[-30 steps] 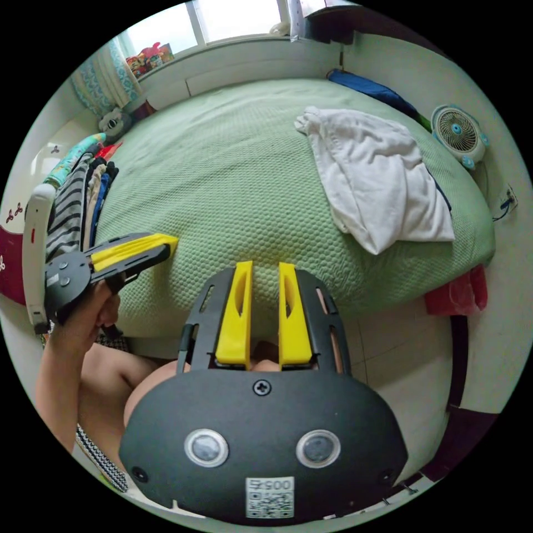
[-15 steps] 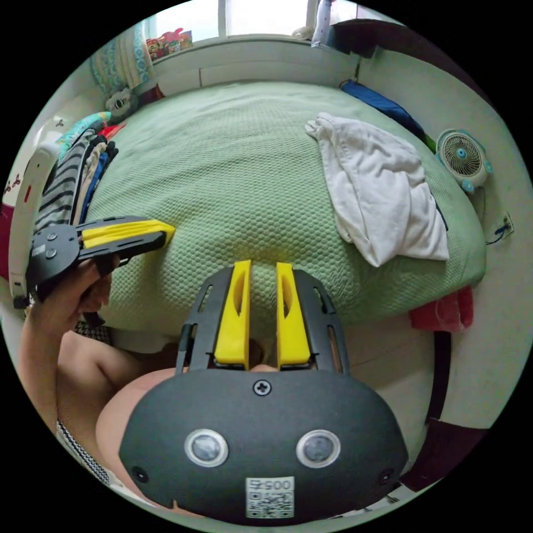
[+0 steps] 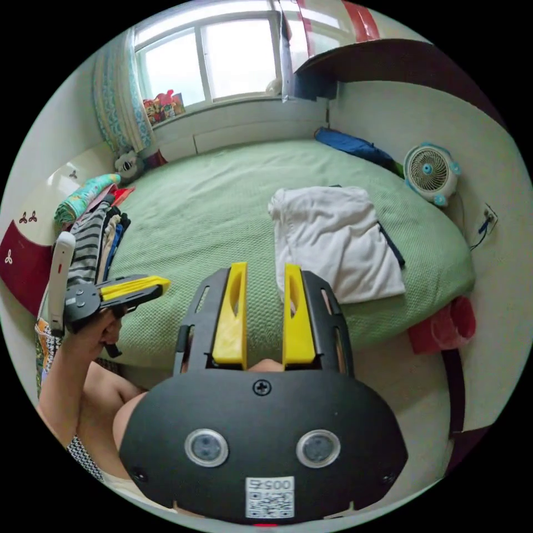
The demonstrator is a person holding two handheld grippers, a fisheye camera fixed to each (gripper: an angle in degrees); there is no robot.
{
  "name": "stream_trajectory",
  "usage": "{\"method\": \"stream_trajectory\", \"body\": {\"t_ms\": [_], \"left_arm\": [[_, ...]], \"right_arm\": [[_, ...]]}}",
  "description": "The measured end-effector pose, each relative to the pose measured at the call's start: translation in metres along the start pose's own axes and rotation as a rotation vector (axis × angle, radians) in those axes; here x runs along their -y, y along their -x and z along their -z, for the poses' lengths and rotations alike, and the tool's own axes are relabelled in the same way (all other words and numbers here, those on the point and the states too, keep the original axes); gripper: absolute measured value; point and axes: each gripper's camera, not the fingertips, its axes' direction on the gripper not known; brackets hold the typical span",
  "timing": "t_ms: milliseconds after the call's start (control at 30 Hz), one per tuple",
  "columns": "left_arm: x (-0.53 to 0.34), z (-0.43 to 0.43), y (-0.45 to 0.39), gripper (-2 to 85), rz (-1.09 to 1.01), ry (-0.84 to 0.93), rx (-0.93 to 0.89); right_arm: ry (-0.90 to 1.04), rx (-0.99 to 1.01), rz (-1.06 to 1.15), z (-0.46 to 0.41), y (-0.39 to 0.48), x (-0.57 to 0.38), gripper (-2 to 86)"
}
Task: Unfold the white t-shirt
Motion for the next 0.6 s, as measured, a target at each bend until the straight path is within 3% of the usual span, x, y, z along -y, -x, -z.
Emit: {"method": "stream_trajectory", "body": {"t_ms": [467, 600], "left_arm": [[0.010, 0.016, 0.055, -0.2, 0.045, -0.055, -0.063], [0.013, 0.016, 0.066, -0.2, 0.052, -0.054, -0.078]], "right_arm": [[0.383, -0.174, 0.055, -0.125, -0.005, 0.109, 8.6], [0.351, -0.184, 0.013, -0.140, -0.015, 0.110, 5.6]]}}
